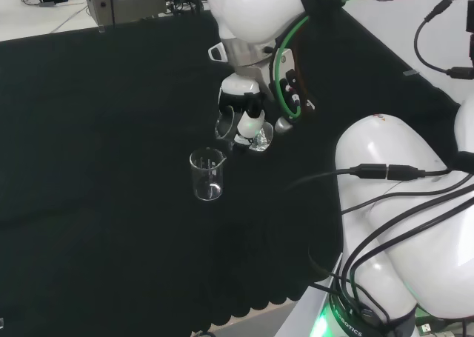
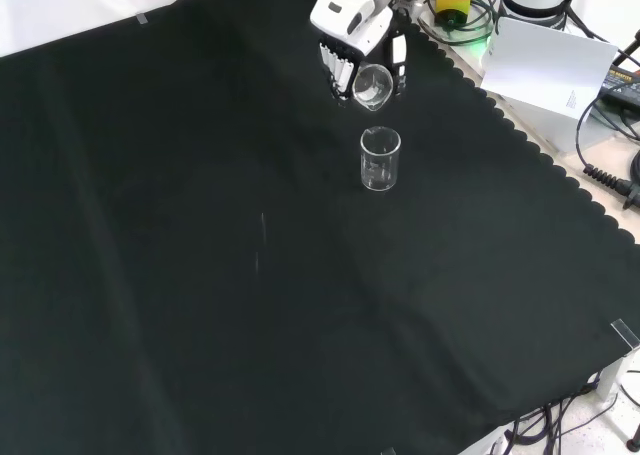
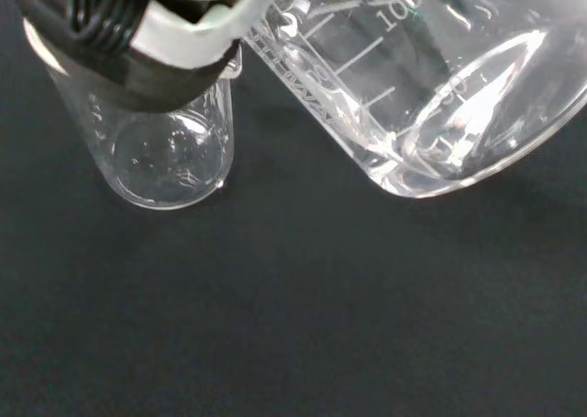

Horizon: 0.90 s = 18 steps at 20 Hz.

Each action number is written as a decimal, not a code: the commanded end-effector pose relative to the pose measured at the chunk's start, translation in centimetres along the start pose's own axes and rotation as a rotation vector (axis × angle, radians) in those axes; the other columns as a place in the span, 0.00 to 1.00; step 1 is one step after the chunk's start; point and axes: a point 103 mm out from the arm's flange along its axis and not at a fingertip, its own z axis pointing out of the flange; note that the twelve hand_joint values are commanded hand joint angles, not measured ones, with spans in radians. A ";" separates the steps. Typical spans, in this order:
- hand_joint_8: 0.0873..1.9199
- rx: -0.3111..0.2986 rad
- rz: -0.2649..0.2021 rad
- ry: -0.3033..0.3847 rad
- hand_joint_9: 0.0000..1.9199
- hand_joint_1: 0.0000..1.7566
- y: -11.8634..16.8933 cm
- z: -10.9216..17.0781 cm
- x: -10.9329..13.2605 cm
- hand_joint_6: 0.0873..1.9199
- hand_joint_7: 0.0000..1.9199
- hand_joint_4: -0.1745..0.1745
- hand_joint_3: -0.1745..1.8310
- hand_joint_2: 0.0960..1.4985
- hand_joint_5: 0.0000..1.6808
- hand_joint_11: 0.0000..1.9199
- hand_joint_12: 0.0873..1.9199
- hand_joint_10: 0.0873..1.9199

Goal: Pour the water from the handheld beaker into the one on the table.

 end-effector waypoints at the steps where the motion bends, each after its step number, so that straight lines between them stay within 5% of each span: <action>1: 0.17 0.035 0.020 -0.030 0.85 0.82 0.2 0.1 0.4 0.00 0.73 0.00 0.00 0.64 0.87 0.72 0.29 0.00; 18: 0.17 0.114 0.033 -0.165 0.85 0.82 0.9 0.1 1.9 0.00 0.73 0.00 0.00 0.64 0.86 0.73 0.29 0.00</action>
